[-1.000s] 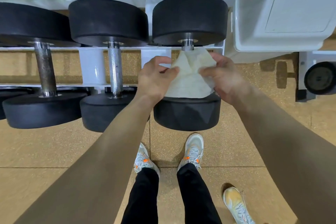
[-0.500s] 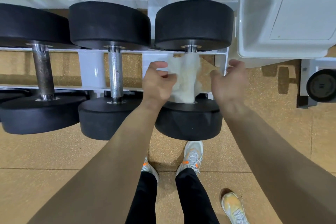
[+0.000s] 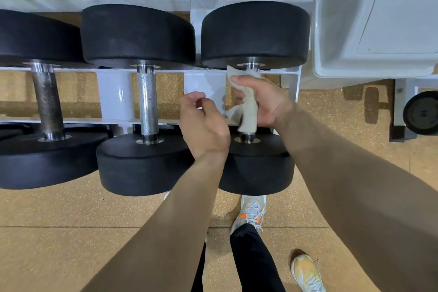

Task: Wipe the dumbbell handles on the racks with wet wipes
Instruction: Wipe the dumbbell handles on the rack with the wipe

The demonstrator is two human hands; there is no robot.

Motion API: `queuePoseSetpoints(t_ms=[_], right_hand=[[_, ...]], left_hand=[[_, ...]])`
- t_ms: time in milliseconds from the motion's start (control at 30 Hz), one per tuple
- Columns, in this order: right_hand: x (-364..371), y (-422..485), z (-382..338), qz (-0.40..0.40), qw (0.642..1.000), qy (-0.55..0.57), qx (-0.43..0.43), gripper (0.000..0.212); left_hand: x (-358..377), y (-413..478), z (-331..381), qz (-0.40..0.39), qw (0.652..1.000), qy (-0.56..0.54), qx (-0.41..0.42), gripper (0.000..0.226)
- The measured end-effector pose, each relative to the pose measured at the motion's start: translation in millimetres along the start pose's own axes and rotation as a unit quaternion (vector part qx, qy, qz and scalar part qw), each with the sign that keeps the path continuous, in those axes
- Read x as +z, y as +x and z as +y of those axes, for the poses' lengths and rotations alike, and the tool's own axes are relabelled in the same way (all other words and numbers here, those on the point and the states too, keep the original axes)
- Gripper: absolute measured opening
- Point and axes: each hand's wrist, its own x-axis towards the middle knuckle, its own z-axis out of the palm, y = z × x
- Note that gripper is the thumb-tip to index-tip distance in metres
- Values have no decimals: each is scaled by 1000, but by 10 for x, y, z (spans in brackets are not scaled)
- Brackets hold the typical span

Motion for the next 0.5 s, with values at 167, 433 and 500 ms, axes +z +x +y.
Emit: queuePoseSetpoints(t_ms=[167,433,500], right_hand=[[185,-70,162,197,965,-129,-111,27],[338,-143,212,296,896,-331,-1,46],[287,-136,137,242,949,-202,14,40]], left_hand=[[-11,-25,35,-12,999,19,27,10],[5,-28,64,-14,999,40,0,11],[-3,-32,62,-17,999,42,1,10]])
